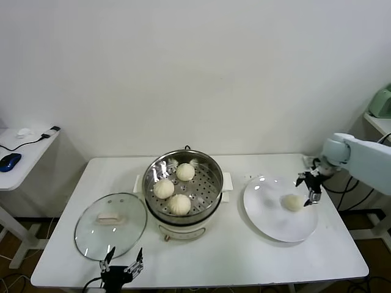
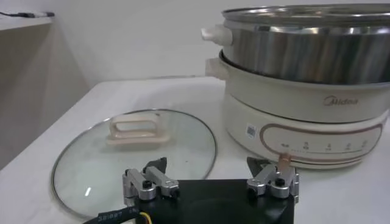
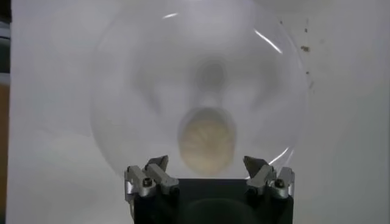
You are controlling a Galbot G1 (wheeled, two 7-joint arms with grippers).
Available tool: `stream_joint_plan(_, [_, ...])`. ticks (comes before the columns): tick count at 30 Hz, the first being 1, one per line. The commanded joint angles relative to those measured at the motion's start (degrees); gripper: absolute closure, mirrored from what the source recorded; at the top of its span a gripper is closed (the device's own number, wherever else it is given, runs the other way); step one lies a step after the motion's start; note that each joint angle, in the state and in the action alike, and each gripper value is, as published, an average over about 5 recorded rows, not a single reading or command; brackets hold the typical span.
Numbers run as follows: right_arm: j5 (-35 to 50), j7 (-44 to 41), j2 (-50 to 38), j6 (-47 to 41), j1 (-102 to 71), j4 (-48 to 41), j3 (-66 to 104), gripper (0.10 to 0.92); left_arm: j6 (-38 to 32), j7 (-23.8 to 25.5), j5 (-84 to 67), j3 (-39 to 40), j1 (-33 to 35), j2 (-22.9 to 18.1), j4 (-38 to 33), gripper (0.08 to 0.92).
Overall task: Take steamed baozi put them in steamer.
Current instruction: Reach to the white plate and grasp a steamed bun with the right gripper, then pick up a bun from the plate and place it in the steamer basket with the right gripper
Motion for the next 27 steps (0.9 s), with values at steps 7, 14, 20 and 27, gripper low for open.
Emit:
stream_joint_plan(7, [-3.4, 6.7, 3.7, -2.1, -9.0, -5.4, 6.1, 0.203, -0.2, -0.1, 0.1, 0.0, 0.1, 0.0, -0.2, 0.177])
stream_joint_plan(14, [-3.8, 4.5, 3.2, -2.4, -7.6, -4.3, 5.2, 0.238, -0.3, -0.1, 0.1, 0.0, 0.0, 0.1, -0.1, 0.177])
stream_joint_plan(20, [-0.9, 2.7, 2.3, -2.9, -3.9, -2.1, 3.8, 0.357, -0.5, -0.2, 0.1, 0.0, 0.2, 0.1, -0.2, 0.177])
stream_joint_plan(27, [8.0, -0.6, 0.7, -3.1, 10.3, 3.8, -2.1, 0.377, -0.6, -0.2, 0.3, 0.2, 0.3, 0.1, -0.6, 0.177])
